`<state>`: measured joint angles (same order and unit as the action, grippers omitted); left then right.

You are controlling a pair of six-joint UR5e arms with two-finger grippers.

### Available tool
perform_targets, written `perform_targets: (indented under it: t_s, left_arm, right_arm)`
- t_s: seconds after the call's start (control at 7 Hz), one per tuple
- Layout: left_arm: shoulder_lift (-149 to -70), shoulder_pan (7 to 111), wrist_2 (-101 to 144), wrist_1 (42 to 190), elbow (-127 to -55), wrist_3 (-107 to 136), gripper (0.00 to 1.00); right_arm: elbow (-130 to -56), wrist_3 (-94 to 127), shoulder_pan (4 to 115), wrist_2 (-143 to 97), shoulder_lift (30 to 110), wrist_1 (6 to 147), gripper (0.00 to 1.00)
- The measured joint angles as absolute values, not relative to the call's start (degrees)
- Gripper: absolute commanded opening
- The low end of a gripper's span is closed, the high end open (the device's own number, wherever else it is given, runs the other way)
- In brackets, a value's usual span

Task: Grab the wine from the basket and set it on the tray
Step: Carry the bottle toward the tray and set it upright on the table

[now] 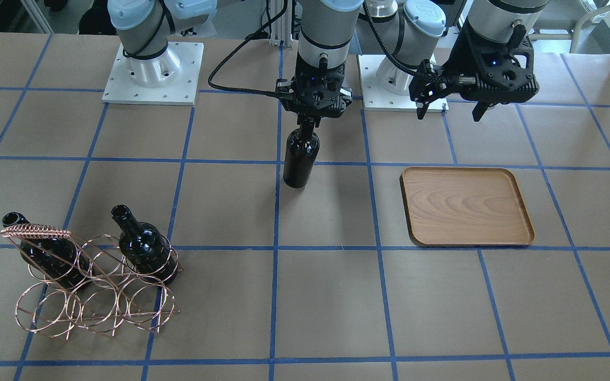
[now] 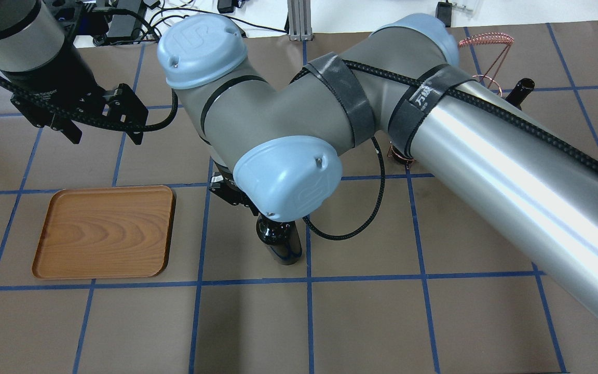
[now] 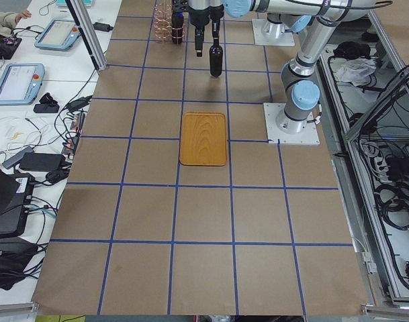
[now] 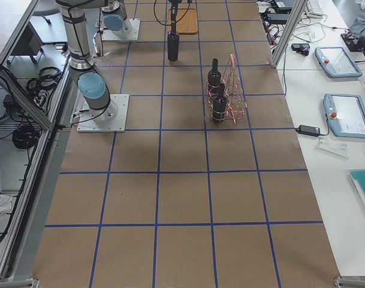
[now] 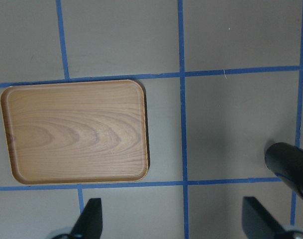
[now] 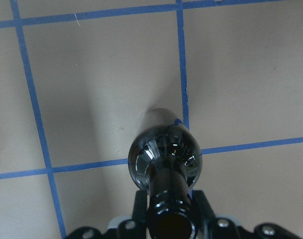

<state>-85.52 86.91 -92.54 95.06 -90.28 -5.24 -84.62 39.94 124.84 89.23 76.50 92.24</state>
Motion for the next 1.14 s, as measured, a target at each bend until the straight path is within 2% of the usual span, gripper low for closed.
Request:
perform_targets:
  t_s: [0.29,0.43,0.57,0.86,1.14]
  left_arm:
    - [-85.2,87.0,-92.4,95.1,-90.4,-5.0,1.0]
    - [-85.1,87.0,-92.2,95.1,-90.4,-4.9,1.0]
    - [-85.1,87.0,-92.3,95.1,-90.5,-4.8,1.0]
    - [-85.0,87.1,-92.5,95.1,-90.5,-4.7,1.0]
    - [-85.2,87.0,-92.5,95.1,-90.5,-4.6,1.0]
  right_arm:
    - [-85.9,39.9,126.0,89.7,76.5,95.0,0.4]
    - [-86.4,39.9,126.3,90.0,76.5,95.9,0.48]
    - [-86.6,39.8,126.5,90.2,76.5,96.2,0.89]
    - [-86.6,39.7,126.4,90.9,76.9,96.3,0.98]
    - [-86.2,38.0,125.1,91.7,80.2,95.9,1.0]
